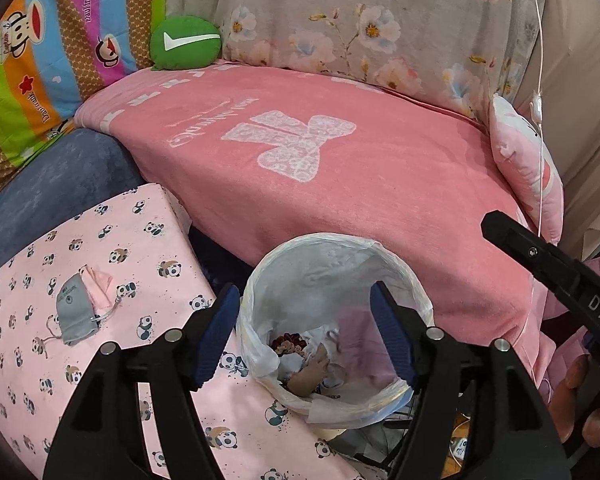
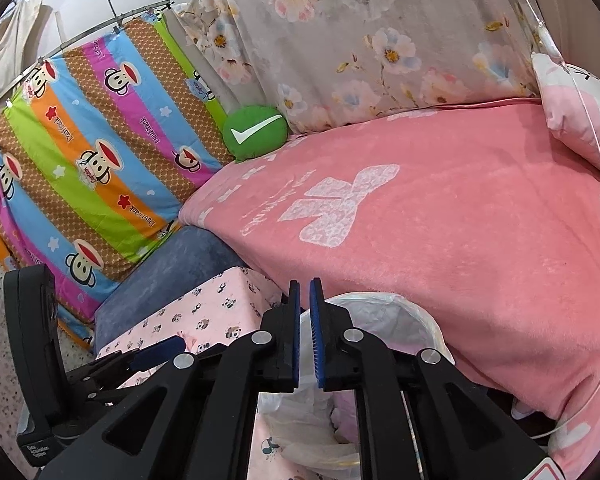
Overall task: Collect trash
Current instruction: 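Carry the tan sock and purple cloth over the wastebasket and open both tools, then return both tools to the grey mask pouch and pink cloth on the cushion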
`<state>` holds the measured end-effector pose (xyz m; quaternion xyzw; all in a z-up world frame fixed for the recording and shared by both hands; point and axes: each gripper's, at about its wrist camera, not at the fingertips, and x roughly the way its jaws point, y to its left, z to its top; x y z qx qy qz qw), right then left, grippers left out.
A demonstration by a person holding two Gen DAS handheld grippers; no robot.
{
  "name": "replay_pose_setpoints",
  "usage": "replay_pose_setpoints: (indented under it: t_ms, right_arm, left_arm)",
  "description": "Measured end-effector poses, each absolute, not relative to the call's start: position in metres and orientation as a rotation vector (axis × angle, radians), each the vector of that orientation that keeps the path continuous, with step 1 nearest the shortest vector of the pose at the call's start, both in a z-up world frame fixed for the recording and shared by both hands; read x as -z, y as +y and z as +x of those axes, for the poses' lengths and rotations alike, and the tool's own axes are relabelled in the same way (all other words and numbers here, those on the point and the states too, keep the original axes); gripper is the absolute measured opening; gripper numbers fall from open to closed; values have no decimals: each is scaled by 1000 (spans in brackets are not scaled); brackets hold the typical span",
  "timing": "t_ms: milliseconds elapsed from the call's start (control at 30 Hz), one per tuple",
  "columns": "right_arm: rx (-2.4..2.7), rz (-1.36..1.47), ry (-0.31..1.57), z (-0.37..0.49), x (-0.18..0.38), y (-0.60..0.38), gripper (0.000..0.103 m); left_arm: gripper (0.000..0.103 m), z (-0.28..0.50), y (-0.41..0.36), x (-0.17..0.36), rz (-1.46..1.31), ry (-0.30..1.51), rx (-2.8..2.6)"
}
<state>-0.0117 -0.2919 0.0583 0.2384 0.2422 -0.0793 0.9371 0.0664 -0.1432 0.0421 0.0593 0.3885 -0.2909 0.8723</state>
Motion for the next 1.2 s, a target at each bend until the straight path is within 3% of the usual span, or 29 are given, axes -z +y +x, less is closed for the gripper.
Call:
replay_pose_setpoints:
  t_ms: [1200]
  right_arm:
    - [76, 418, 594, 25, -40, -228, 25]
  left_arm:
    - [68, 90, -79, -24, 20, 850, 488]
